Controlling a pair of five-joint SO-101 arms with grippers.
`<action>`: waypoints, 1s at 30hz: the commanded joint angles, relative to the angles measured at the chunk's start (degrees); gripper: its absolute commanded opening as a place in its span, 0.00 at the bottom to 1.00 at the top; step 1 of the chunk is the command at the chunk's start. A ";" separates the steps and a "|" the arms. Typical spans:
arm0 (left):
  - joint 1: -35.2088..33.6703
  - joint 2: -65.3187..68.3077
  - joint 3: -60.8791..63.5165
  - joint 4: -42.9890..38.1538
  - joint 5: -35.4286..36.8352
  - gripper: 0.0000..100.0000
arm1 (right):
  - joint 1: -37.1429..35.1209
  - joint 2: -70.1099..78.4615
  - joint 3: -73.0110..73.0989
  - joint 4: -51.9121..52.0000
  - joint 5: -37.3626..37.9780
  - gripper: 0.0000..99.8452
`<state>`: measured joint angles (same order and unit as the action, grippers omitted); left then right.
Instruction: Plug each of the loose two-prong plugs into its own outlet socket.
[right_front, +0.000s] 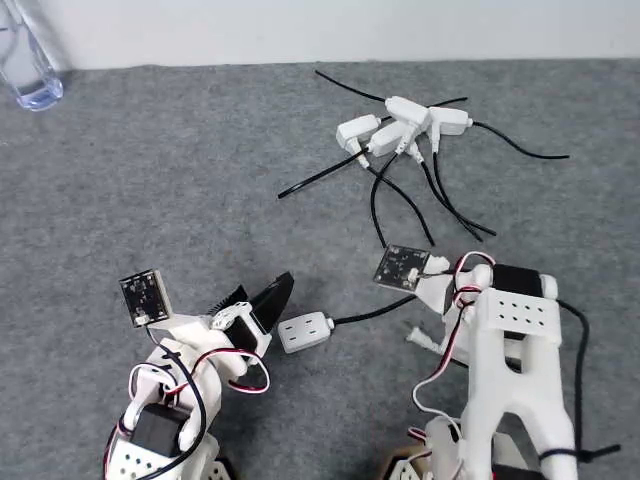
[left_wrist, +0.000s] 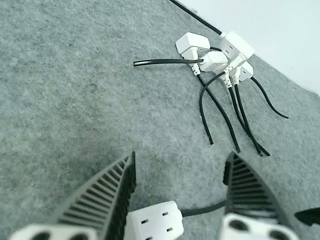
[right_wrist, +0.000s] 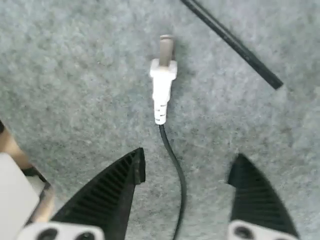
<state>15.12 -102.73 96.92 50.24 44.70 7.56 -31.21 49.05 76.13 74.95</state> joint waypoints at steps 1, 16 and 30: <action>-0.35 -0.44 -0.40 0.00 -0.62 0.27 | -1.27 -5.05 -0.09 1.36 5.01 0.28; -0.35 -0.18 -0.40 0.70 -0.62 0.27 | -15.08 -8.31 16.53 -11.91 5.10 0.27; -0.18 -0.35 -0.40 1.49 -0.70 0.27 | -13.23 -8.04 15.91 -16.84 5.10 0.27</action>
<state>15.12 -102.73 96.92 51.56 44.70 -7.12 -38.42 65.85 60.66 79.52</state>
